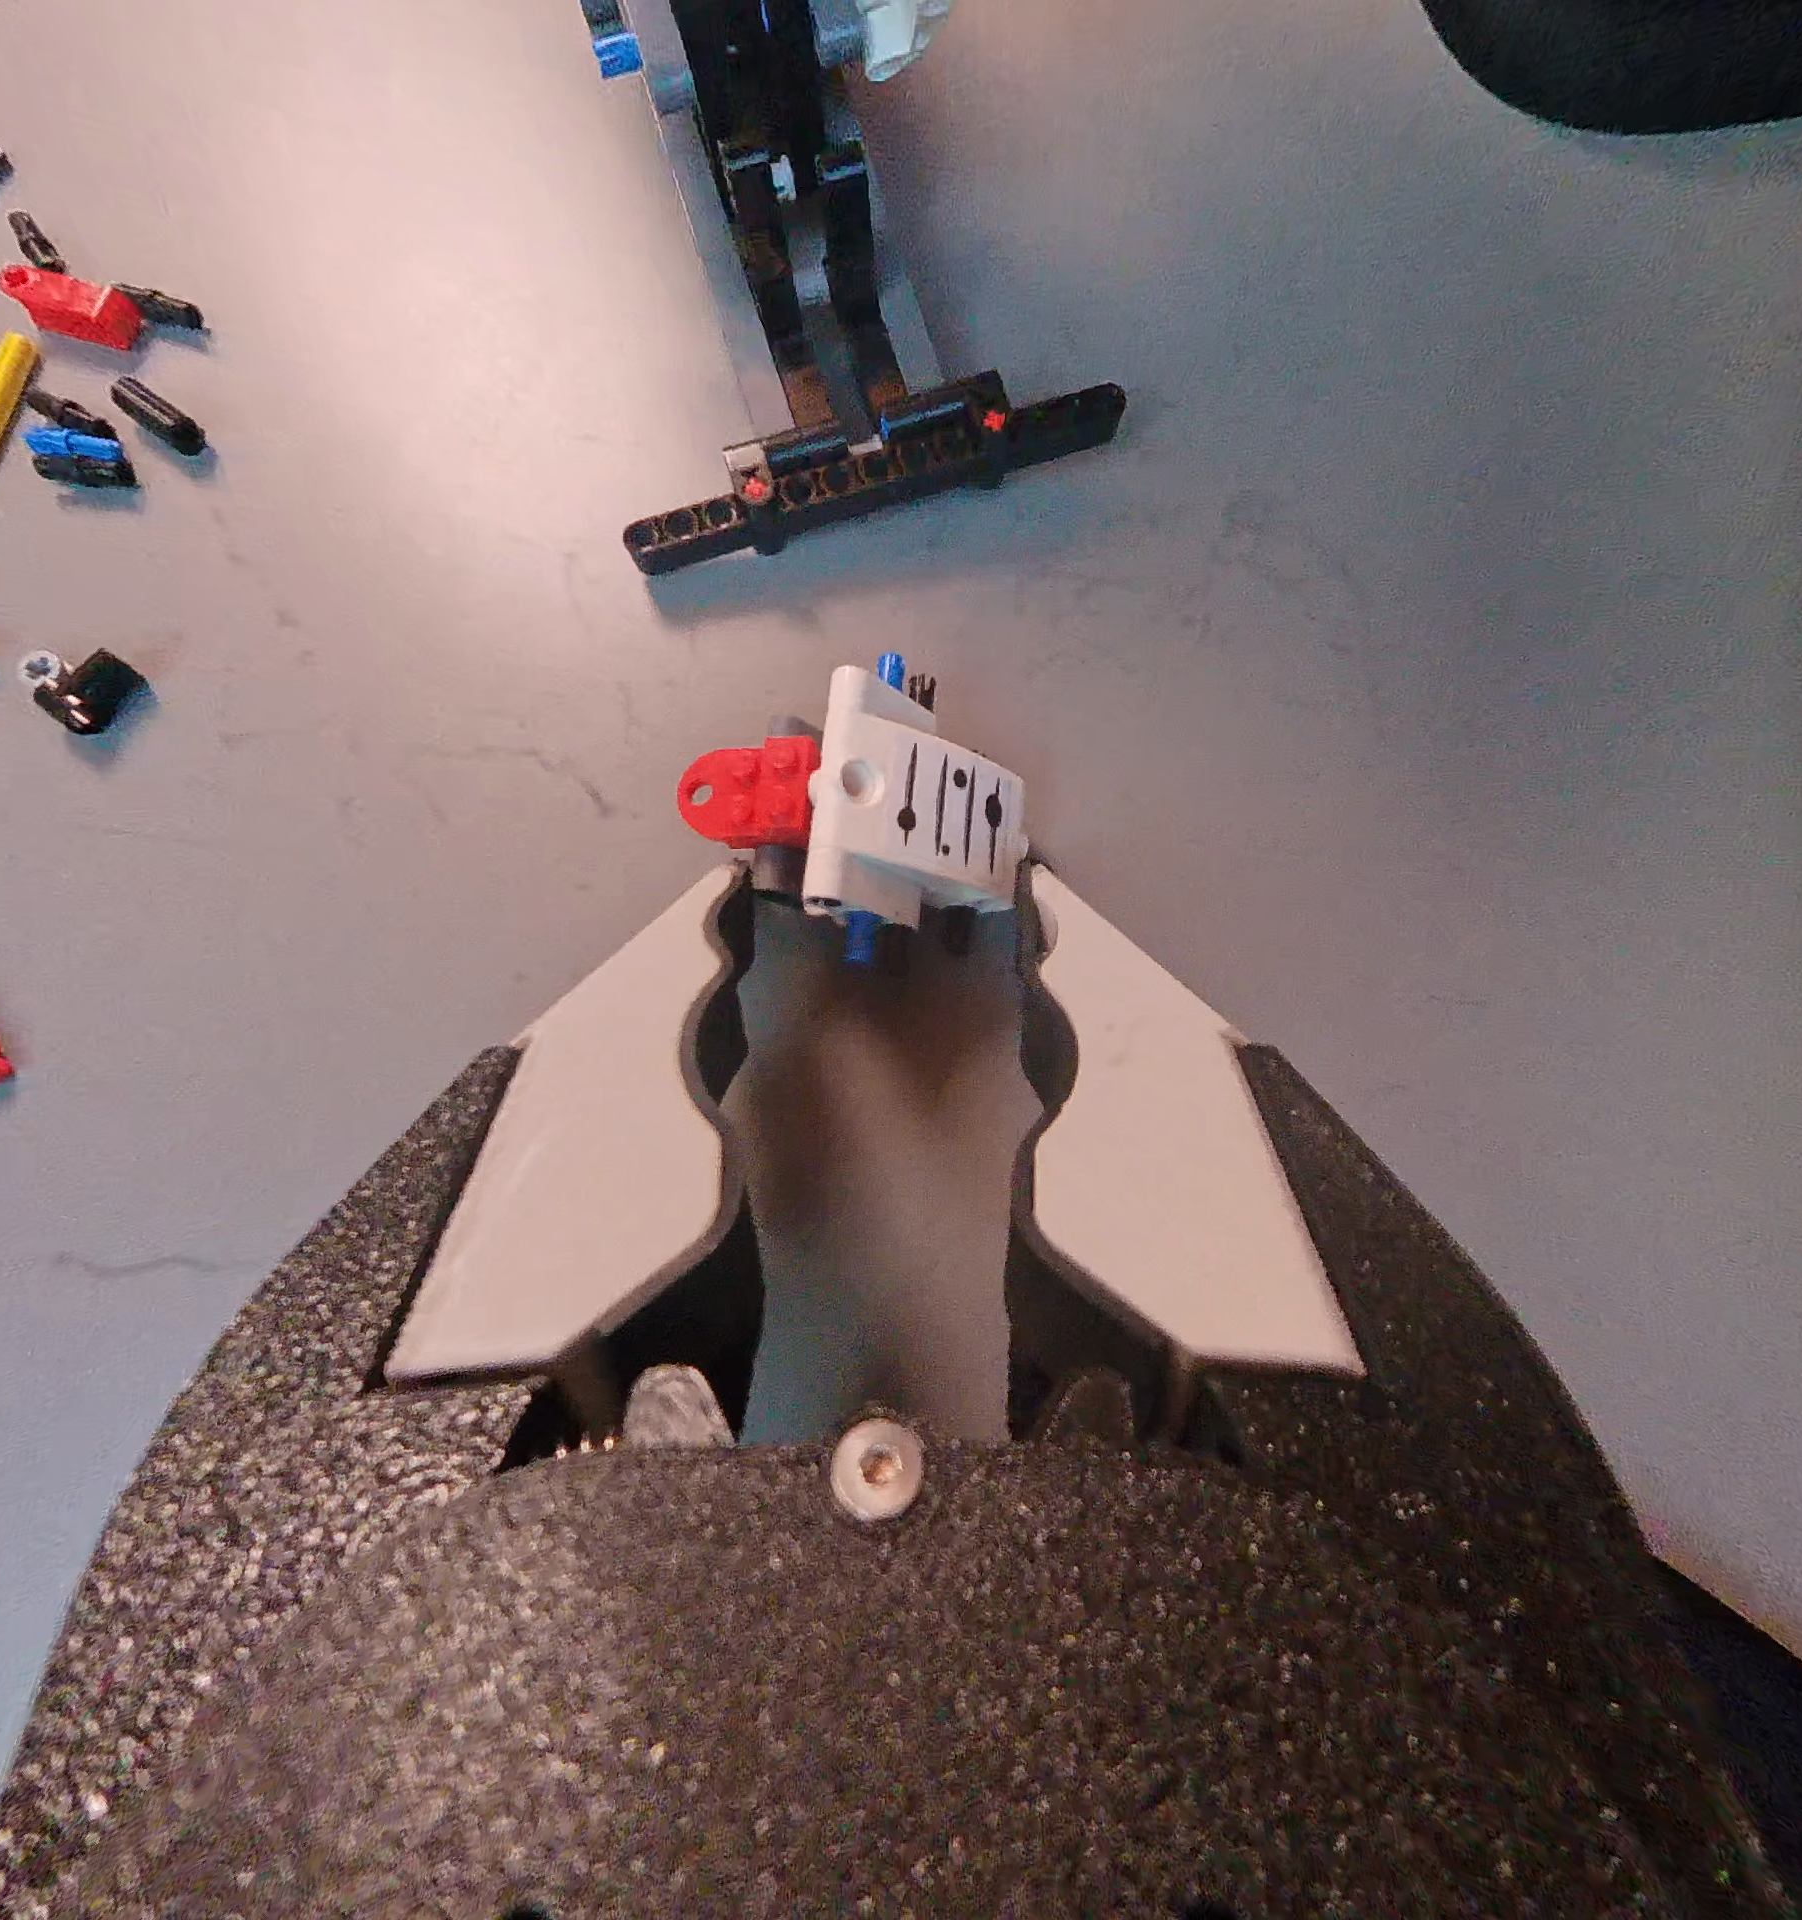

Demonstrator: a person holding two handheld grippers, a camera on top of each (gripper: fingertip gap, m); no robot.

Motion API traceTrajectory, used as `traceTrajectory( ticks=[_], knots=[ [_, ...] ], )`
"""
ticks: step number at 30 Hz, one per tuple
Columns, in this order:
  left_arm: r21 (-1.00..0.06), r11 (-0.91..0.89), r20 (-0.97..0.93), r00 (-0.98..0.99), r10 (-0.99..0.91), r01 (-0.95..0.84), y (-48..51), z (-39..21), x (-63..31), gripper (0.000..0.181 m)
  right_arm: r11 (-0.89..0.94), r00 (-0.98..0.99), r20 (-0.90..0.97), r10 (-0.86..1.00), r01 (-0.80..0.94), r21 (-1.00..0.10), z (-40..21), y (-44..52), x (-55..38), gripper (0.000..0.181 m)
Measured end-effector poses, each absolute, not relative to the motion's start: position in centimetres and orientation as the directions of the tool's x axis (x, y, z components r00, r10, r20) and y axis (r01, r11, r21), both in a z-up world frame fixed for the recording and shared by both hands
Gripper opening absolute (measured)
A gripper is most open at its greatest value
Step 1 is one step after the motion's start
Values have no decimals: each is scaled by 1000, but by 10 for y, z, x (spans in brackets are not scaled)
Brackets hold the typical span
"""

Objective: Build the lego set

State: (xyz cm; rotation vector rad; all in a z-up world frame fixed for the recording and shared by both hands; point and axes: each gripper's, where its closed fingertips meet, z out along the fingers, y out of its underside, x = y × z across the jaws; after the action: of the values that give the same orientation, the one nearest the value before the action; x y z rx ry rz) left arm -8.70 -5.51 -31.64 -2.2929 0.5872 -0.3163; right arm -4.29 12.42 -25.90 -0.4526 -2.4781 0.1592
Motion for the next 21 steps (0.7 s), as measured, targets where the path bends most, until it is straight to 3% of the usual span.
traceTrajectory(
  ticks=[5,7,14,21],
  knots=[
    [-704,-622,15,867,-497,-344,-55,-318,-87,47,960,-714,649,262,261,-101,-263,123,-42,71],
    [-709,-615,10,867,-498,-345,-55,-317,-88,34,959,-679,686,262,263,-106,-264,121,-42,71],
    [-722,-619,20,884,-467,-310,-52,-317,-99,33,941,-567,770,294,311,-131,-265,111,-47,77],
    [-828,-541,113,900,-420,-148,-47,-283,-109,33,869,-530,689,494,300,-393,-248,90,-33,85]
  ],
)
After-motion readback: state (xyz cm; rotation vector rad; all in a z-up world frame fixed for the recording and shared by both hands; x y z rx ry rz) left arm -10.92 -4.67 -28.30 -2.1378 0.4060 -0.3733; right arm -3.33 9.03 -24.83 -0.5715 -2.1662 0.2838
